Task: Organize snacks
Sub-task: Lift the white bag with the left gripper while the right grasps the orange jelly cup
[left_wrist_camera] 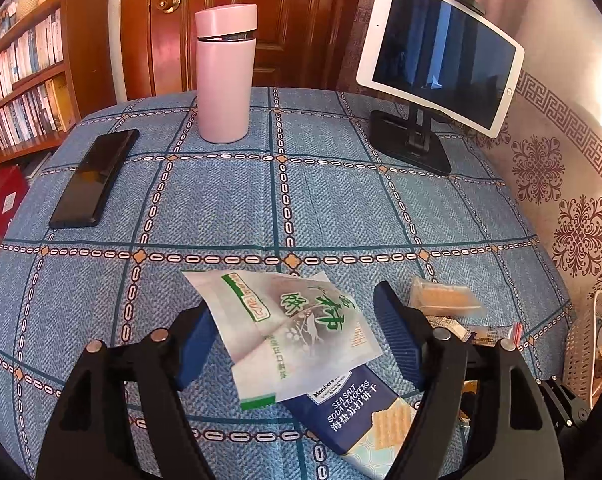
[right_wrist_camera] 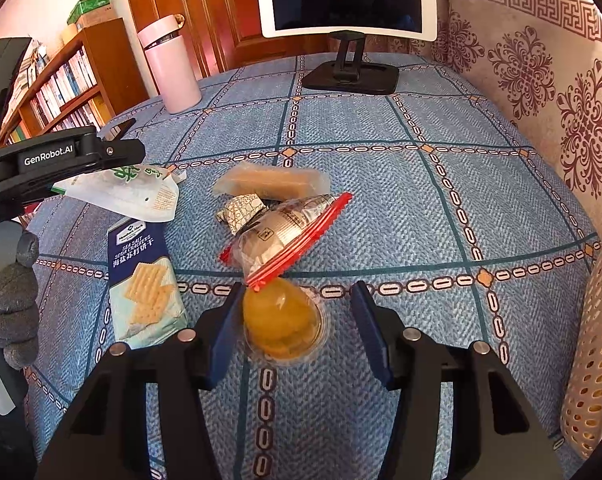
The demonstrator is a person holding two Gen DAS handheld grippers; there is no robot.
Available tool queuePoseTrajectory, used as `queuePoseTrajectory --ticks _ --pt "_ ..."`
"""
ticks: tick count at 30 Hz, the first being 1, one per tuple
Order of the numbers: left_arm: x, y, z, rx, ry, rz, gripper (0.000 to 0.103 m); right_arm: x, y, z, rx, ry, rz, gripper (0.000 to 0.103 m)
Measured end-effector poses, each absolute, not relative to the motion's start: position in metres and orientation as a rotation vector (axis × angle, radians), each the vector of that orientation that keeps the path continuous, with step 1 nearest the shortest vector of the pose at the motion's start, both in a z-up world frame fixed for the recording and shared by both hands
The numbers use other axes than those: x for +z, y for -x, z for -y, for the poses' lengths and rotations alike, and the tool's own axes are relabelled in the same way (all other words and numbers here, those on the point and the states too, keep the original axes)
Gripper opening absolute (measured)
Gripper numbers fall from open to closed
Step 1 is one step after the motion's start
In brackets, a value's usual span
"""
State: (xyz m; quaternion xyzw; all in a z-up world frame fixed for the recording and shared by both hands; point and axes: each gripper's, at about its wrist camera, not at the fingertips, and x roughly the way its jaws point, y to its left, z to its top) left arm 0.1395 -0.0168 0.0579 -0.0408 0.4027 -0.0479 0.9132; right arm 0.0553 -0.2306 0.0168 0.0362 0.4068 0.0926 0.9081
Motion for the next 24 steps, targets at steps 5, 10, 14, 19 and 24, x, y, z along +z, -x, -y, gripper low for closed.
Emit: queuePoseTrajectory --ticks 5,10,14,19,24 --pt "0.050 -0.145 0.016 -0.093 0.048 -0.853 0.083 0.017 -0.052 0.233 0.199 -0.084 -0.839 0.041" --pt "0.040 -0.151 0.013 -0.084 0.044 -0.893 0.088 0.020 -0.040 0.238 0.197 -0.105 -0.835 0.034" --pt "0.034 -0.153 0.010 -0.069 0.056 -0.915 0.089 0.025 -0.030 0.242 0.196 -0.110 -0.818 0.034" --pt "0.033 -0.155 0.008 -0.059 0.057 -0.920 0.092 0.022 -0.032 0.242 0.198 -0.112 -0.825 0.035" --pt "0.033 -0.157 0.008 -0.052 0.062 -0.916 0.095 0.017 -0.039 0.240 0.199 -0.116 -0.830 0.043"
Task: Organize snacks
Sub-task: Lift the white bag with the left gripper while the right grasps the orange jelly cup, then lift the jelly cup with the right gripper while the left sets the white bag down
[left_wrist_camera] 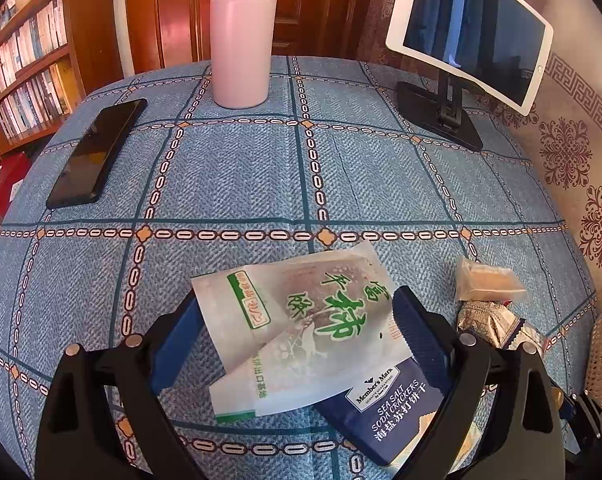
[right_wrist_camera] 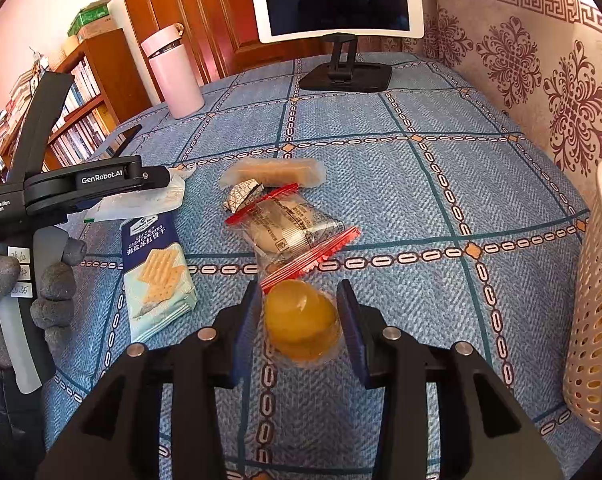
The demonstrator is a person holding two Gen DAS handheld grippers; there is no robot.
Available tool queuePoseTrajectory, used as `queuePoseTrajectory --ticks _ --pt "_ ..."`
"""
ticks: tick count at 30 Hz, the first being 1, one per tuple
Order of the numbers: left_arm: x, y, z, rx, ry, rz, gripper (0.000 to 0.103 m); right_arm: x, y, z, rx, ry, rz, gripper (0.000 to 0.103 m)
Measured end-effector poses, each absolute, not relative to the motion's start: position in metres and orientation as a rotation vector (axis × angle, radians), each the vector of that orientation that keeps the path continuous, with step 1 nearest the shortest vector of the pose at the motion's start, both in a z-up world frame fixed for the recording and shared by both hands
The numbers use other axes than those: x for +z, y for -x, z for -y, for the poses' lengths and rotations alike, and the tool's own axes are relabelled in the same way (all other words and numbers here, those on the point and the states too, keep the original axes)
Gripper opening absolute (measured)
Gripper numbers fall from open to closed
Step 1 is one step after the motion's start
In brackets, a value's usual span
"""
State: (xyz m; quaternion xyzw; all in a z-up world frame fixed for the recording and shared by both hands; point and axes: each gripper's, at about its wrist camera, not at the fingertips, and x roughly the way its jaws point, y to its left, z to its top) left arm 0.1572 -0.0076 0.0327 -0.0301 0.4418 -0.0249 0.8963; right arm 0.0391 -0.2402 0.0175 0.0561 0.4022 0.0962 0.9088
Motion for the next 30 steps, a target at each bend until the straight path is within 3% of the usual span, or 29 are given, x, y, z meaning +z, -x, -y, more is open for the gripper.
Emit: queuePoseTrajectory --ticks 2,9,12,13,14,15,19,24,30 --pt "0.032 -0.159 0.009 -0.055 0.069 -0.920 0.096 0.017 -0.041 0.236 0.199 -0.100 -0.831 0.049" --pt "0.025 -0.171 0.018 -0.049 0.055 -0.941 0.100 0.016 -0.046 0.224 0.182 -0.041 -0.834 0.054" --pt "0.020 -0.172 0.022 -0.048 0.043 -0.945 0.100 0.016 -0.044 0.220 0.163 -0.011 -0.829 0.046" --pt "0.019 -0.172 0.022 -0.050 0.038 -0.936 0.099 0.016 -0.042 0.220 0.159 -0.008 -0.826 0.039" --pt "0.019 -0.170 0.022 -0.057 0.032 -0.927 0.096 0.016 -0.041 0.220 0.156 -0.007 -0.825 0.034" --pt "0.019 -0.170 0.023 -0.077 0.033 -0.927 0.080 0.017 -0.040 0.221 0.155 -0.010 -0.823 0.034" --pt "0.024 -0.166 0.020 -0.105 0.068 -0.919 0.044 0.017 -0.032 0.223 0.163 -0.026 -0.825 0.034" --pt "0.040 -0.158 0.015 -0.117 0.095 -0.876 0.028 0.024 -0.020 0.229 0.166 -0.055 -0.810 0.034" --pt "0.061 -0.147 0.013 -0.132 0.113 -0.818 0.027 0.035 -0.006 0.235 0.164 -0.072 -0.786 0.034"
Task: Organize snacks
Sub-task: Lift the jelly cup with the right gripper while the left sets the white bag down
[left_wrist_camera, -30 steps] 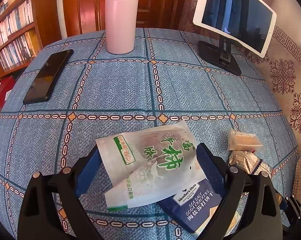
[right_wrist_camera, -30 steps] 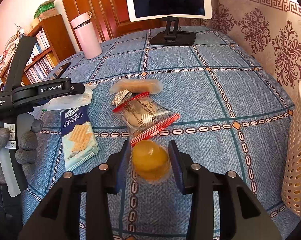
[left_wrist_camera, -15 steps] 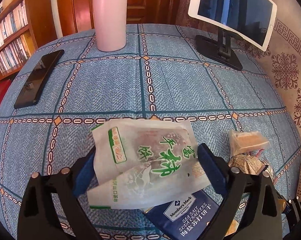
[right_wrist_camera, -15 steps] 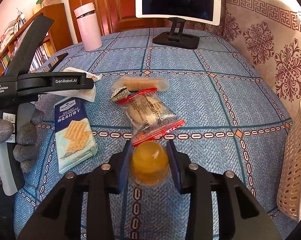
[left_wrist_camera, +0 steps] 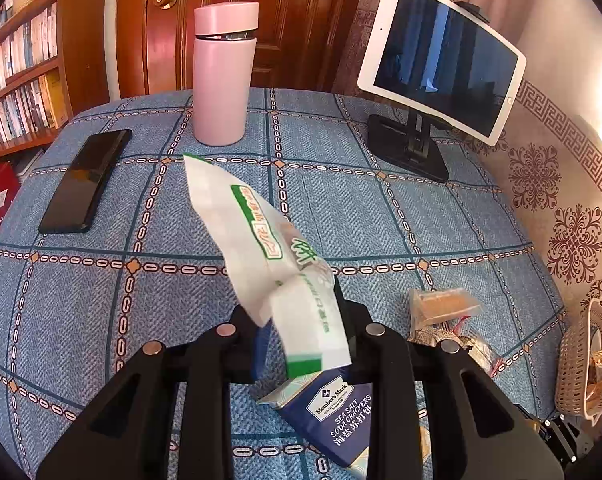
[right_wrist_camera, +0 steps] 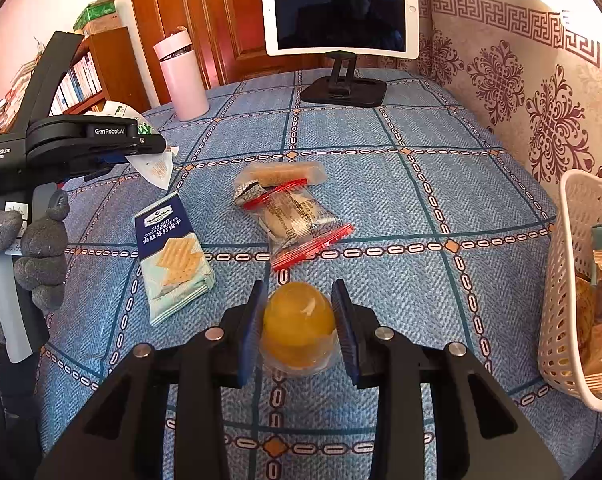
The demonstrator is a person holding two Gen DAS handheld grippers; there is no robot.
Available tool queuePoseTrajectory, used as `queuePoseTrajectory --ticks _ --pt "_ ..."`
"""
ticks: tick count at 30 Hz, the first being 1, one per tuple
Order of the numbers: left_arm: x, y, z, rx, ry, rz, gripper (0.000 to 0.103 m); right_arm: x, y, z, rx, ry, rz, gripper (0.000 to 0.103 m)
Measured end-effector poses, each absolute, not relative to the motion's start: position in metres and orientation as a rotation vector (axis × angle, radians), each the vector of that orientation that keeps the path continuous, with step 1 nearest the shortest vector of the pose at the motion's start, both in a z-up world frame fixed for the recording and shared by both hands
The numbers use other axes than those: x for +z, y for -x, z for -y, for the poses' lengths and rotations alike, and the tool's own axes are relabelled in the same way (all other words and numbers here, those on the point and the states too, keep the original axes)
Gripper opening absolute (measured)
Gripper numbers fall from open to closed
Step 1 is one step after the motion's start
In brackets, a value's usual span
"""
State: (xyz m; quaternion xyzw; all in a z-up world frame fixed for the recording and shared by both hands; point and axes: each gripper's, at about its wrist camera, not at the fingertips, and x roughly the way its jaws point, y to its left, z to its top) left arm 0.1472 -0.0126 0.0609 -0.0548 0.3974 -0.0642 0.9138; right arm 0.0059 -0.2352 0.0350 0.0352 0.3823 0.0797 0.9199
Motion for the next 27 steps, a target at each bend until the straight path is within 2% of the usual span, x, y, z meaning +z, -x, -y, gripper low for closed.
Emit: queuePoseTrajectory --ticks 27 --pt "0.125 -0.106 0.004 -0.184 0.160 -0.644 0.026 0.084 0.034 0.238 0.153 -0.085 -0.660 0.034"
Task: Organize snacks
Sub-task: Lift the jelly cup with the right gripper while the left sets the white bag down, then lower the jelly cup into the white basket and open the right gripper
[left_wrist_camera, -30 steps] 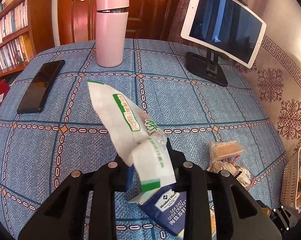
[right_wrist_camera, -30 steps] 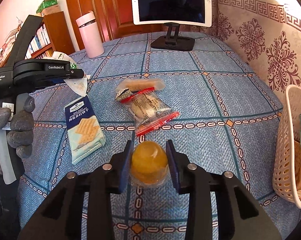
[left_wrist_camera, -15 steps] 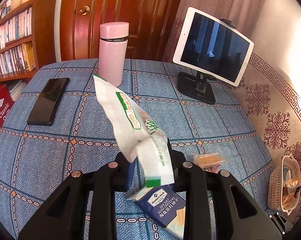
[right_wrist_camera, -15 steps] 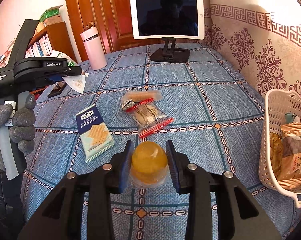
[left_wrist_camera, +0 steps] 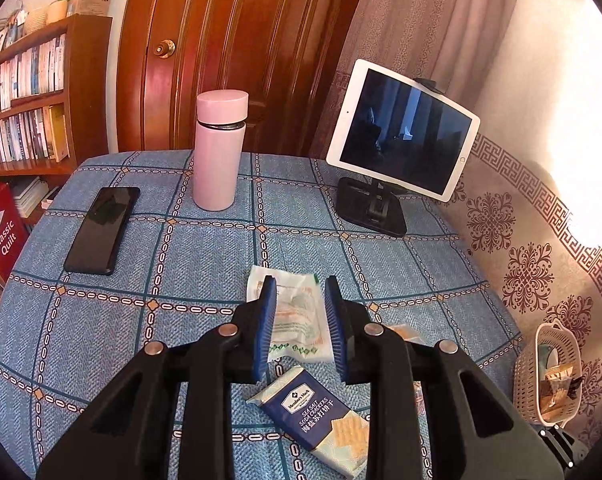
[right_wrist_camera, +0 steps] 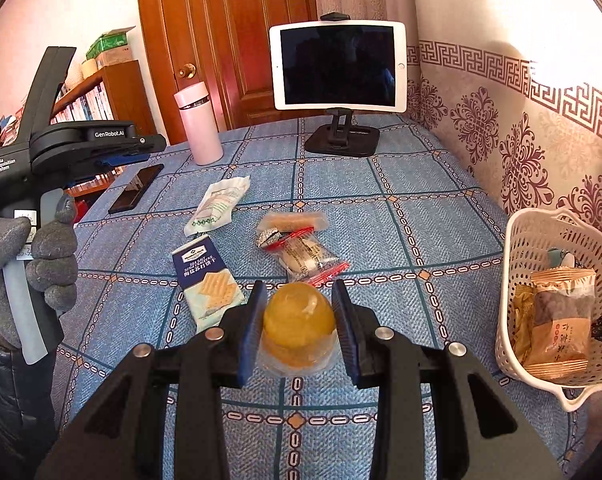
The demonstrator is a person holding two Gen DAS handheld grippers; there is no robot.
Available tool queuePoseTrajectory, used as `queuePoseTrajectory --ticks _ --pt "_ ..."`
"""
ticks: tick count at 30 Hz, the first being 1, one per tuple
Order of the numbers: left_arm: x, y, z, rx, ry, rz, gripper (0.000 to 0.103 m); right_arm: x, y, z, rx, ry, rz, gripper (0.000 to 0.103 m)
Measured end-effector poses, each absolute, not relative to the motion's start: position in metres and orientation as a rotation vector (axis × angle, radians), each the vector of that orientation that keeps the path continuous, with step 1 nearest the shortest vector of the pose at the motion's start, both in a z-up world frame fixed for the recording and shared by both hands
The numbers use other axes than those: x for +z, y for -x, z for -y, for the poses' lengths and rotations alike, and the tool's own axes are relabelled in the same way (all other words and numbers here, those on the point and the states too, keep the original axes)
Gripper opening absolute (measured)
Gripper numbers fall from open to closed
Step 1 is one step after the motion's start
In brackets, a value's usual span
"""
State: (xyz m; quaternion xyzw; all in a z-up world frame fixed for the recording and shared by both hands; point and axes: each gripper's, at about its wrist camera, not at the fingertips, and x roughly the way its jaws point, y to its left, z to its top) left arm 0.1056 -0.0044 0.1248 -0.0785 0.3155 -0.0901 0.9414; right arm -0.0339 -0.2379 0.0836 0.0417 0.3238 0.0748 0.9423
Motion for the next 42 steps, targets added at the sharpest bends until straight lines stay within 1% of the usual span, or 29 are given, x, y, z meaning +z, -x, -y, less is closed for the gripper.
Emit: queuePoseTrajectory --ticks 4,6,8,9,10,12,15,17,19,24,34,37,42 --pt "0.129 -0.105 -0.005 -0.177 0.188 -0.642 0.026 0.086 0.041 0.239 0.141 -0.084 -0.655 0.034" --pt "0.127 -0.108 -0.011 -0.166 0.206 -0.652 0.029 0.087 0.044 0.242 0.135 -0.091 -0.653 0.034" --pt "0.125 -0.111 -0.017 -0.154 0.227 -0.665 0.042 0.088 0.046 0.245 0.132 -0.102 -0.652 0.034" --pt "0.123 -0.113 -0.020 -0.147 0.237 -0.675 0.062 0.088 0.047 0.246 0.128 -0.106 -0.651 0.034" --pt "0.121 -0.114 -0.023 -0.140 0.253 -0.681 0.078 0.089 0.048 0.248 0.124 -0.108 -0.650 0.034" --pt "0.117 -0.117 -0.025 -0.132 0.263 -0.685 0.081 0.089 0.049 0.251 0.116 -0.112 -0.649 0.034" --pt "0.104 -0.127 -0.024 -0.112 0.261 -0.726 0.092 0.089 0.052 0.256 0.106 -0.117 -0.648 0.034" --pt "0.093 -0.134 -0.023 -0.098 0.264 -0.754 0.092 0.089 0.054 0.261 0.100 -0.128 -0.647 0.034" --pt "0.083 -0.141 -0.021 -0.102 0.266 -0.787 0.097 0.089 0.056 0.266 0.093 -0.140 -0.642 0.034" --pt "0.062 -0.154 -0.007 -0.107 0.252 -0.838 0.098 0.090 0.061 0.282 0.069 -0.167 -0.627 0.034" --pt "0.041 -0.189 0.044 -0.127 0.075 -0.893 0.098 0.098 0.073 0.326 -0.012 -0.232 -0.575 0.034" --pt "0.036 -0.197 0.054 -0.153 0.049 -0.919 0.098 0.097 0.075 0.338 -0.037 -0.253 -0.567 0.034" --pt "0.026 -0.211 0.054 -0.046 -0.006 -0.925 0.098 0.098 0.079 0.352 -0.074 -0.274 -0.549 0.034"
